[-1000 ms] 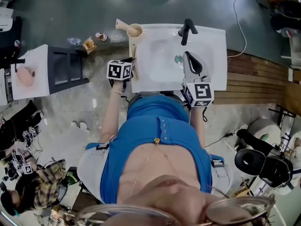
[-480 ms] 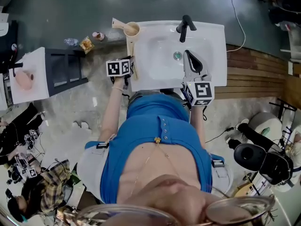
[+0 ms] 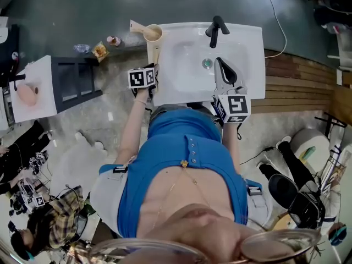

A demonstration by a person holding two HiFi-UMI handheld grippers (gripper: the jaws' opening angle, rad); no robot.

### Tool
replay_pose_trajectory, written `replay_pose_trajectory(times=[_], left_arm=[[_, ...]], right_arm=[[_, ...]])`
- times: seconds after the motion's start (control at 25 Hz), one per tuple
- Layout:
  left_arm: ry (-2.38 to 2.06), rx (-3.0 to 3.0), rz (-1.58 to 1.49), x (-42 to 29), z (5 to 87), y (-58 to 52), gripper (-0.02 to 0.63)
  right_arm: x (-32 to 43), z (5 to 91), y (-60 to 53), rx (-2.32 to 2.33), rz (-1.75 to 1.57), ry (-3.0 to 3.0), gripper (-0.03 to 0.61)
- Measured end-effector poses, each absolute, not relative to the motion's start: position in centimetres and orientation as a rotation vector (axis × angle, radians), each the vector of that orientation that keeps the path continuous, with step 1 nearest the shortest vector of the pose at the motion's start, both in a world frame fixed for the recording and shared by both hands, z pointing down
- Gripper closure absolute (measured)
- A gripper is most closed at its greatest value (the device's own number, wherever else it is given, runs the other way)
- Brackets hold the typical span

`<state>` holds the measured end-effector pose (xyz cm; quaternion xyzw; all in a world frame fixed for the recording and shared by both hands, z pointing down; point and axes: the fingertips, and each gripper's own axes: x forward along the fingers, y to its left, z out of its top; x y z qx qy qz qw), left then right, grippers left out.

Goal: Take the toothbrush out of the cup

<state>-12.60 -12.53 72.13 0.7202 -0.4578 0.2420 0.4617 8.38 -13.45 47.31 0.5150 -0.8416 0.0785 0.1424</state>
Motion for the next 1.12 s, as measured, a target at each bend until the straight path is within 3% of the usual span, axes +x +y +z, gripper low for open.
replay_pose_trajectory(times=[0.36, 0.68, 1.12], left_arm=[[-1.115, 1.797, 0.585, -12.3, 71.5, -12.2, 0.469], [-1.126, 1.822, 0.557, -12.1, 70.4, -12.1, 0.454], [-1.186, 1.869, 0.535, -12.5, 67.9, -12.4, 0.55]], right_arm=[[7.9, 47.3, -13.4, 1.466, 0.225, -2.437, 0.576], [7.2, 47.6, -13.5, 1.431, 0.223, -2.45, 0.576], [5.5, 47.8, -14.1, 1.363, 0.218, -2.477, 0.576]])
